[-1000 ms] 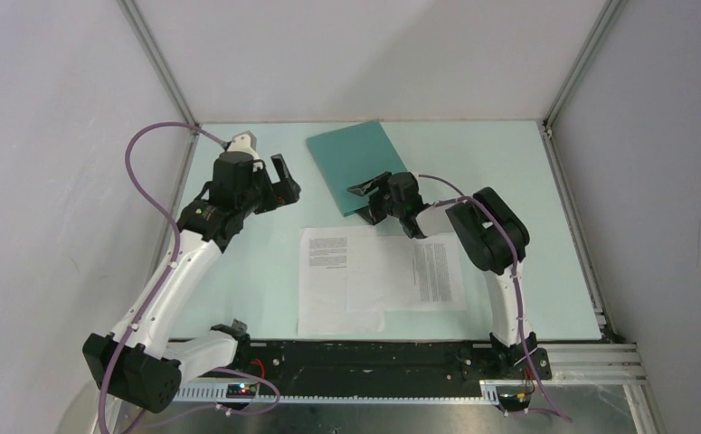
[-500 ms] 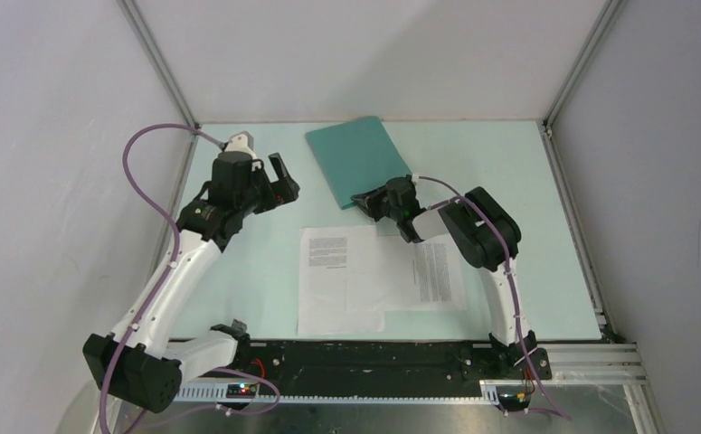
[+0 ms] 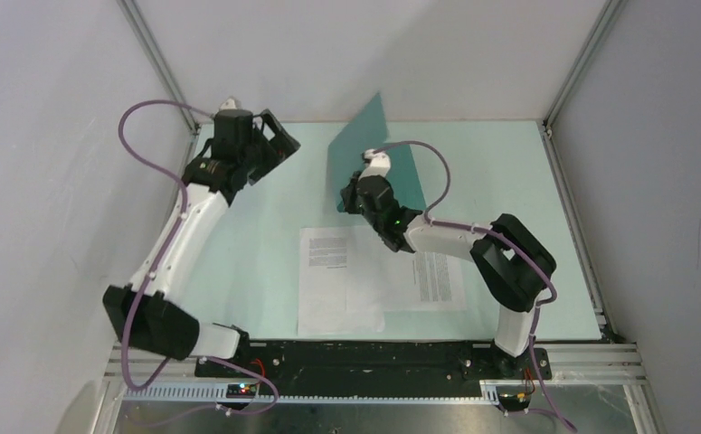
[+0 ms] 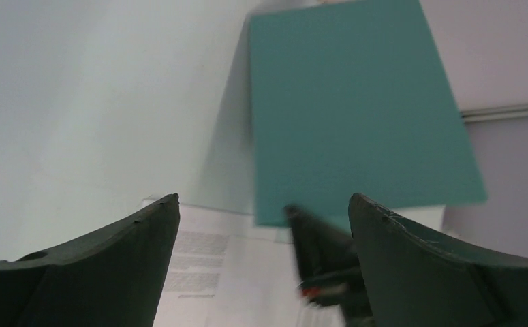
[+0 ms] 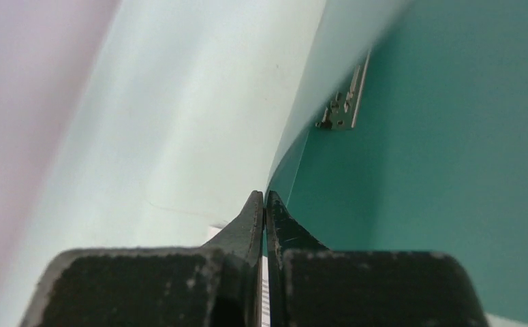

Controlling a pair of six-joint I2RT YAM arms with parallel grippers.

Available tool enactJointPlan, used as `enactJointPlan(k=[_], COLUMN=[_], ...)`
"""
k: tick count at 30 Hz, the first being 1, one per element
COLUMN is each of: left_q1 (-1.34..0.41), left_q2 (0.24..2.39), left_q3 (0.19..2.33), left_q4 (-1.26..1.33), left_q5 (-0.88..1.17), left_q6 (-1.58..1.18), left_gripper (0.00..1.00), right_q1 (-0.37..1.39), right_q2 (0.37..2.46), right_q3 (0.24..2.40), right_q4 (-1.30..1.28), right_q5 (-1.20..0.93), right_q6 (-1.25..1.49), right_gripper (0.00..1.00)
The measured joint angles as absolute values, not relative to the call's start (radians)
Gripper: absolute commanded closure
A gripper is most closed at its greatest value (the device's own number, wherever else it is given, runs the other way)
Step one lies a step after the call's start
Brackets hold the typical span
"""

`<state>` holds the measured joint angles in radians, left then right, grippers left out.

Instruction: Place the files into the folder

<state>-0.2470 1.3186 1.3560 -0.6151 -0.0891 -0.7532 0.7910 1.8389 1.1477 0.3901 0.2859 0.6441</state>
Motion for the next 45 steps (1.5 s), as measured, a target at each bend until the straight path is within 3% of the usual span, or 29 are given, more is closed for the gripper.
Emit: enactJointPlan(k=[9,15,21,22,24,25,27,30,39,41,45], left_q1=[-0.242,-0.242,-0.242,-0.242,-0.242,-0.242,-0.242,-0.242,-0.239,-0.235,-0.218], left_q2=[1.642,1.732,1.734,1.734,1.734,1.734,1.736,1.736,1.750,1.750,1.746], left_q3=[1.699,1.753,1.718,1.707,1.692,1.684,1.680,1.680,1.662,1.634,1.555], left_q4=[-0.613,-0.638,-0.660,-0.661,-0.664,-0.667,-0.675,-0.675,-0.662,-0.659,-0.660], left_q5=[0.006,0.030,-0.013,-0.026,-0.045,-0.057,-0.080,-0.109,-0.156,-0.168,-0.216], left_q6=[-0.801,-0.747,-0.698,-0.686,-0.672,-0.661,-0.640,-0.601,-0.476,-0.463,-0.445], left_gripper=[0.02,0.00,0.25,0.28,0.33,0.35,0.41,0.44,0.49,0.32,0.19], right_q1=[0.975,1.034,1.058,1.058,1.058,1.059,1.061,1.068,1.095,1.098,1.102], right_q2=[1.862,1.922,1.961,1.966,1.972,1.973,1.974,1.973,1.847,1.781,1.658], right_q3=[1.161,1.183,1.217,1.223,1.234,1.241,1.250,1.261,1.227,1.200,1.148], right_q4=[0.332,0.336,0.340,0.340,0.338,0.337,0.334,0.321,0.162,0.136,0.092], right_q5=[0.508,0.596,0.636,0.640,0.648,0.649,0.656,0.662,0.590,0.564,0.501], right_q6=[0.107,-0.126,-0.243,-0.250,-0.263,-0.268,-0.271,-0.269,-0.135,-0.097,-0.016], right_gripper=[1.00,1.00,0.98,0.96,0.82,0.68,0.51,0.37,0.26,0.23,0.20])
